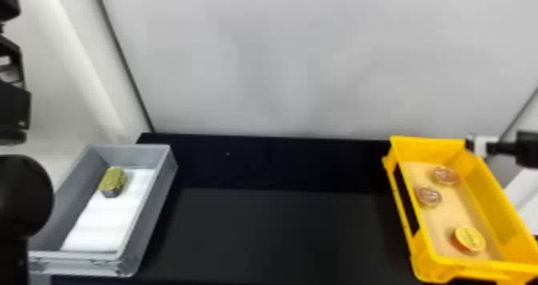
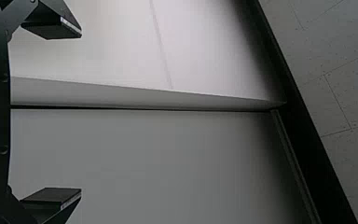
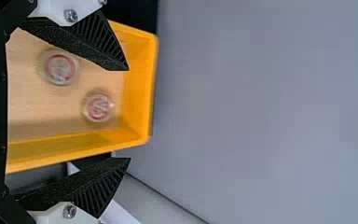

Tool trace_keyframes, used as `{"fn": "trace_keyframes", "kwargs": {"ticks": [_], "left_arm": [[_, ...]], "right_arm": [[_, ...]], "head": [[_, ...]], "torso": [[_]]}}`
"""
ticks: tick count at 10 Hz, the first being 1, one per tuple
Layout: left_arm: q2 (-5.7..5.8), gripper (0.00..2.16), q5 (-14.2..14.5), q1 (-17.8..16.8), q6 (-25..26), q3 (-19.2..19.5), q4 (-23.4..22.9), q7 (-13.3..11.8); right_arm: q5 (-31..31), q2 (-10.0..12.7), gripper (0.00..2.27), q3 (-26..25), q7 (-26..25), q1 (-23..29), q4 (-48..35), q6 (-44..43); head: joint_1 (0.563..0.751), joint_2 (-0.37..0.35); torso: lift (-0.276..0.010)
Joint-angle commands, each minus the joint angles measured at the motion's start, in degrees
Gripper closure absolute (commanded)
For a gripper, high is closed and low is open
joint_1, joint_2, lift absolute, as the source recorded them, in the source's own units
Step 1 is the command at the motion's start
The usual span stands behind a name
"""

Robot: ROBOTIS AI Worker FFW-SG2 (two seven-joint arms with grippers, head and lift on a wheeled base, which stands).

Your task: Pick up the round yellow can and place it in the yellow rectangular box

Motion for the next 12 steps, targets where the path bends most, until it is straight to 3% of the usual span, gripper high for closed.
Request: {"fn": "trace_keyframes", "kwargs": {"ticks": [1,4,8,12], "left_arm": [[0.0,0.09,-0.08,0.12,0.03,0.11,-0.05,0.0],[0.18,0.09,-0.08,0.21,0.03,0.37,-0.05,0.0],[0.44,0.09,-0.25,0.12,0.03,0.64,-0.05,0.09],[0.88,0.09,-0.6,0.12,0.03,1.34,0.04,0.09]], "right_arm": [[-0.18,0.12,0.11,1.8,-2.35,-2.65,-8.51,2.05],[-2.11,1.0,0.11,5.4,-7.63,-8.27,-16.07,2.67],[-2.73,2.75,0.12,10.5,-14.58,-15.13,-22.4,-6.39],[7.65,2.93,0.11,15.69,-15.81,-22.6,-24.33,-14.48]], "head": [[0.694,0.054],[0.694,0.054],[0.694,0.054],[0.694,0.054]], "torso": [[-0.003],[-0.003],[-0.003],[-0.003]]}}
